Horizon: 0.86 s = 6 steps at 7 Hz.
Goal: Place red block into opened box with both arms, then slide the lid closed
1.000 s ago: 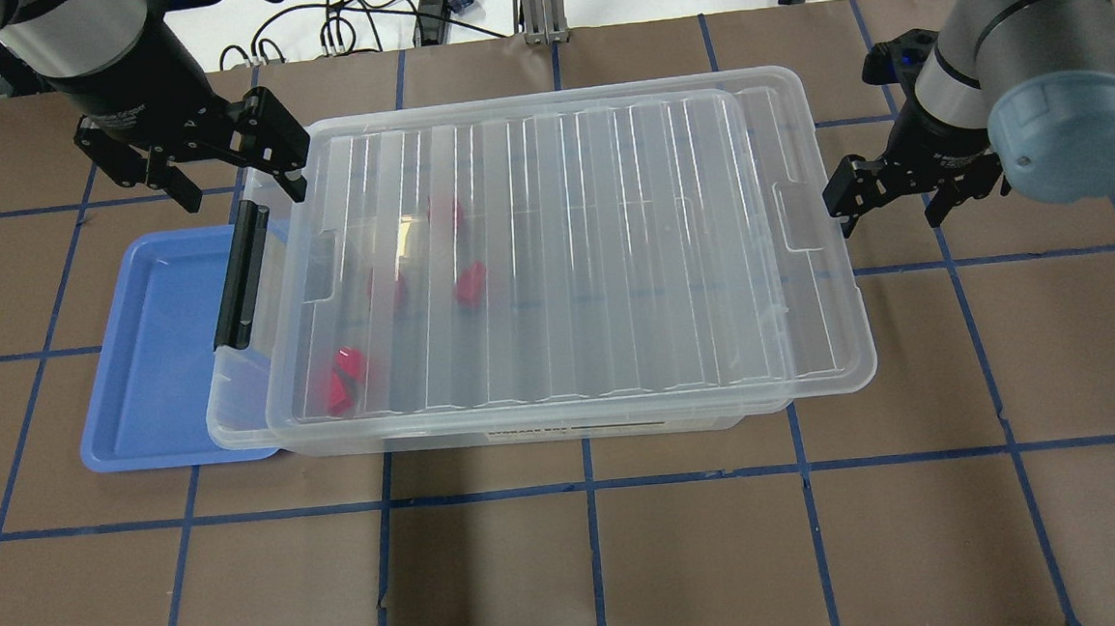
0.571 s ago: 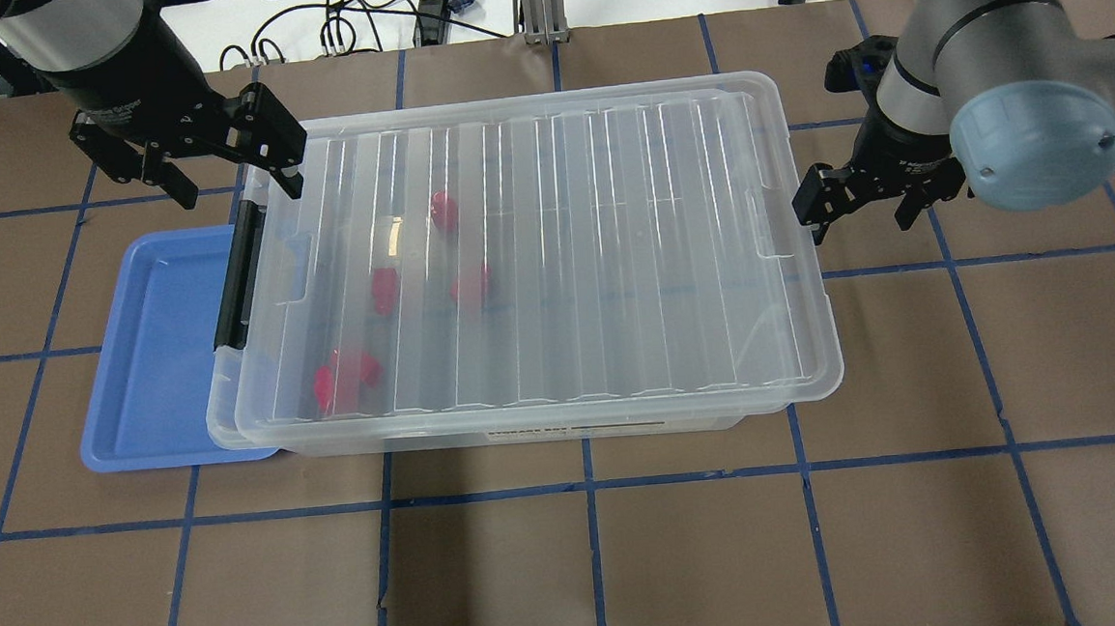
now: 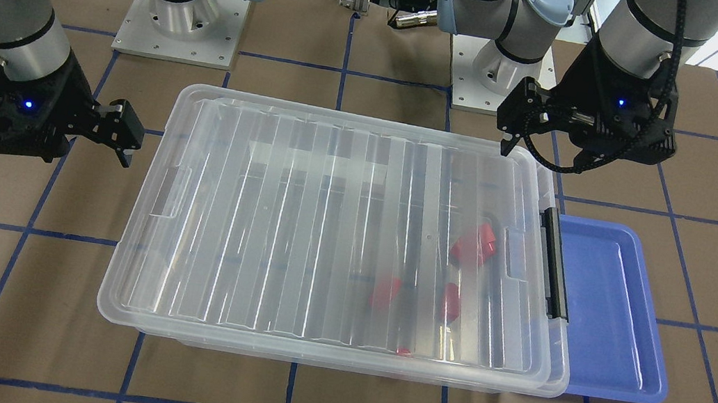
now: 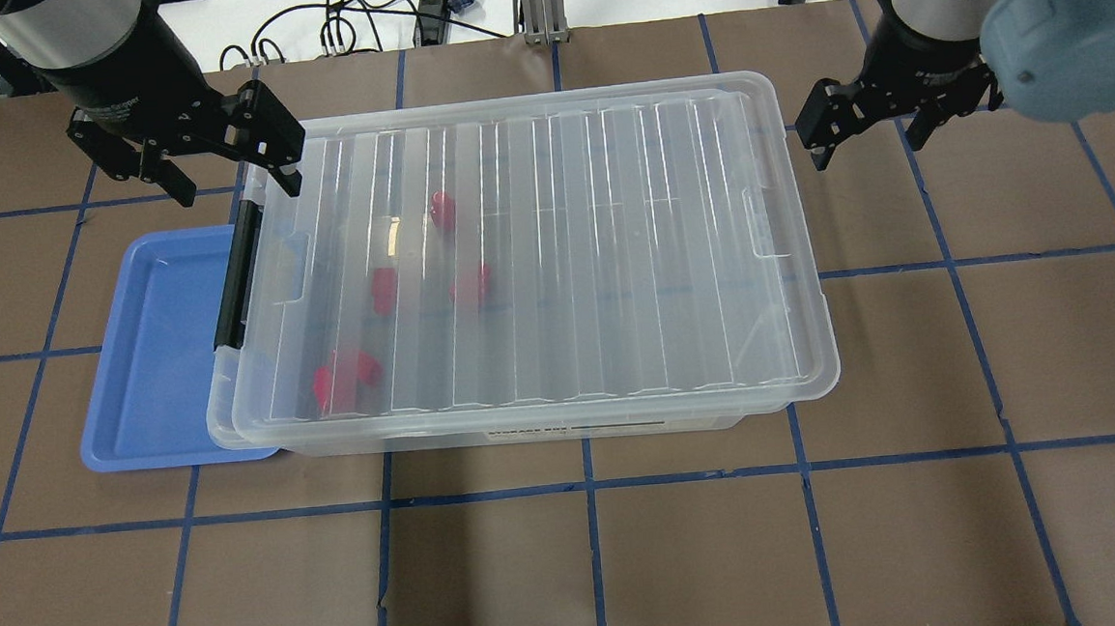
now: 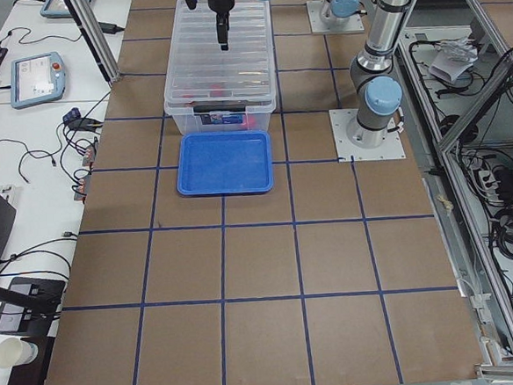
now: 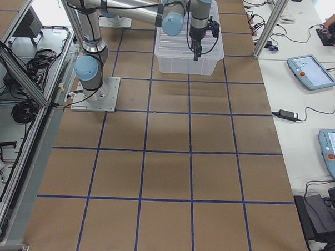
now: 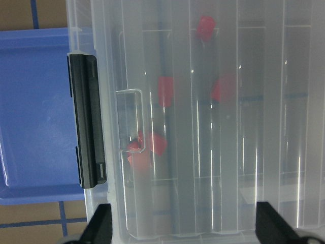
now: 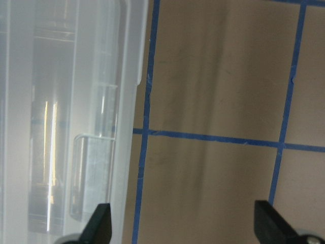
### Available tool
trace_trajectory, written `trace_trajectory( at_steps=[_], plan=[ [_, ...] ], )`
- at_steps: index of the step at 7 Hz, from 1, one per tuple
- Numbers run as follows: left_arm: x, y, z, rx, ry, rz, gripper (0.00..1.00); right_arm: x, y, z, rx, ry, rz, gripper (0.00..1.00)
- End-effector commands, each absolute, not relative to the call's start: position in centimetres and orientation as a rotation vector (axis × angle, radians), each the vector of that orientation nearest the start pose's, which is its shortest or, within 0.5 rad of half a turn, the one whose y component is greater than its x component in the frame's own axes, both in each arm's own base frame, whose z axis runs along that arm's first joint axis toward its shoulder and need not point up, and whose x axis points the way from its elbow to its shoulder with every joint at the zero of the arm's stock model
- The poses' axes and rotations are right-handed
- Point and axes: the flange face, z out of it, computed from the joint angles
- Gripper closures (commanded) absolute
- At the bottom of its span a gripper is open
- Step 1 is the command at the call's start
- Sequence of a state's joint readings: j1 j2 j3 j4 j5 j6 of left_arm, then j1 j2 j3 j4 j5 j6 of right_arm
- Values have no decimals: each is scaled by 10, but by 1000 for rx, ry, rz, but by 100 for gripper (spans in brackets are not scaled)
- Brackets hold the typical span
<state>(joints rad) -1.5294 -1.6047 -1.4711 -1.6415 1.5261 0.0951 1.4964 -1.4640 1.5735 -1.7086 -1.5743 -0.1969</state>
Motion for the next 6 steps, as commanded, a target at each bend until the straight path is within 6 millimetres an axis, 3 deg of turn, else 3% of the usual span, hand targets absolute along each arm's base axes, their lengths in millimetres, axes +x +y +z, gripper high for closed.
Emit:
trace_trajectory(
  at_steps=[1,2,6],
  plan=[
    [-117,-511,512,88,3185,5,0,133,-532,509,-181,3139,36,0],
    [-117,-512,511,85,3185,5,0,137,-529,515,-109,3138,60,0],
    [-117,-515,508,83,3186,10,0,138,-533,514,-108,3136,34,0]
  ],
)
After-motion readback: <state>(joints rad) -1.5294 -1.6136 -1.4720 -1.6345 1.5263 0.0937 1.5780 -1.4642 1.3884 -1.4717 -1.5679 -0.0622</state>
